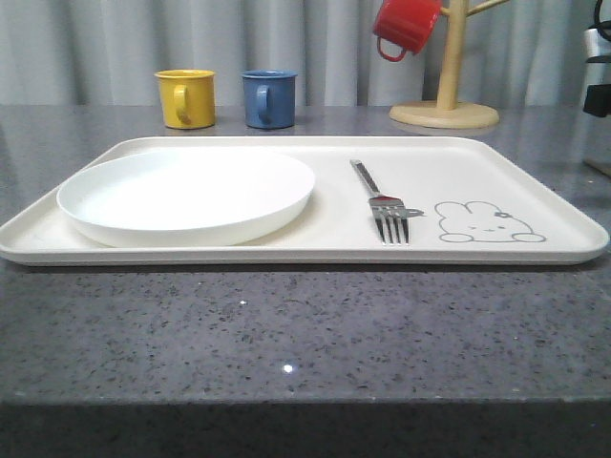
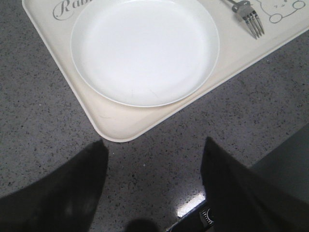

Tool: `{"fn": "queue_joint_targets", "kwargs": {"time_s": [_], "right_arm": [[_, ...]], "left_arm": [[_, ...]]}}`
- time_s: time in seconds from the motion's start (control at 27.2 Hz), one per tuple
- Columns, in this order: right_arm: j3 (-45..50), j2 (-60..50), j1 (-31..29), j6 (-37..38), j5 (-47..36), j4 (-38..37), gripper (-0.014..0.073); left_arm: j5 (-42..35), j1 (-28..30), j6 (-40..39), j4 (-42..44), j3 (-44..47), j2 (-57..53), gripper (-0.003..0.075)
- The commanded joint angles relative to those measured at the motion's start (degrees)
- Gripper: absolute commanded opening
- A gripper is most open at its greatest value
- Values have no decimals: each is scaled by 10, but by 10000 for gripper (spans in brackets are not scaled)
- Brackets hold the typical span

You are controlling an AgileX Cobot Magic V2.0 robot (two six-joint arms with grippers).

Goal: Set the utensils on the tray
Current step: 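Open the right gripper and lift it away from the fork, then grasp the steel chopsticks with the right gripper and lay them beside the fork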

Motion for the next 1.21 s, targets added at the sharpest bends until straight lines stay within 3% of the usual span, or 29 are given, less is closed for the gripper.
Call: {"fn": "queue_joint_targets", "kwargs": {"time_s": [0.0, 0.18, 0.37, 0.84, 1.18], "right_arm": [[-10, -15, -3, -7, 0, 3, 117], [-17, -15, -3, -7, 11, 11, 54], [-39, -17, 6, -7, 43, 38, 45], [-89, -31, 128, -4, 51, 114, 46], [-89, -14, 178, 60, 1, 141, 46]], "left_arm": [[-33, -4, -5, -7, -15, 1, 423], [-33, -4, -5, -7, -15, 1, 422], [-33, -4, -5, -7, -15, 1, 422], [-33, -4, -5, -7, -15, 1, 422], [-33, -4, -5, -7, -15, 1, 423]]}}
